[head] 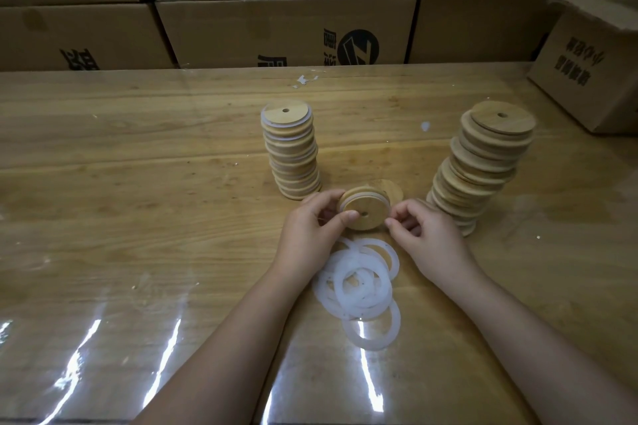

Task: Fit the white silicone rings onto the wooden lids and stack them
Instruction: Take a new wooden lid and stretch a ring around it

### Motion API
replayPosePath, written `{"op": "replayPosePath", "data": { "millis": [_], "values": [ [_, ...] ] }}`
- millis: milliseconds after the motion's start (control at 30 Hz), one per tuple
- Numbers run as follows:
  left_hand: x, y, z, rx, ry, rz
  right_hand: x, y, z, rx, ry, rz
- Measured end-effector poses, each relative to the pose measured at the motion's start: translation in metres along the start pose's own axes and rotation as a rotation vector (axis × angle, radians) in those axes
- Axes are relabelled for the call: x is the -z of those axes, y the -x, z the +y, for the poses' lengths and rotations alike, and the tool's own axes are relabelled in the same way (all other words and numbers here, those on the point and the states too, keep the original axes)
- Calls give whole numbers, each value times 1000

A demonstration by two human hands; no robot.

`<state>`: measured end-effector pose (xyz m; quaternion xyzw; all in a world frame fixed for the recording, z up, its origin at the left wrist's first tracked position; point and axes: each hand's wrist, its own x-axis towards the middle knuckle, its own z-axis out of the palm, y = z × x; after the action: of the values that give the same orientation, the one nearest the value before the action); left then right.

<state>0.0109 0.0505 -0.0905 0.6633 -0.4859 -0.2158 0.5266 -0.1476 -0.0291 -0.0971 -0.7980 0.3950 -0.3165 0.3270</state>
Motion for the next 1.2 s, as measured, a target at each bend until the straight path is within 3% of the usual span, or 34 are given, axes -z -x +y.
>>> {"op": "replayPosePath", "data": {
  "millis": [267,500,867,1033,1200],
  "values": [
    [2,0,2,62,18,-67,0,0,0,-43,21,-11],
    [5,2,5,71,142,-17,1,-1,0,-47,-22,-17],
    [74,-40,55,18,415,379,0,-1,2,-45,-14,-47],
    [98,-71,67,144,465,434,0,-1,3,-49,-8,-58],
    [100,-84,64,340,457,339,0,-1,3,-59,-18,-59]
  ]
}}
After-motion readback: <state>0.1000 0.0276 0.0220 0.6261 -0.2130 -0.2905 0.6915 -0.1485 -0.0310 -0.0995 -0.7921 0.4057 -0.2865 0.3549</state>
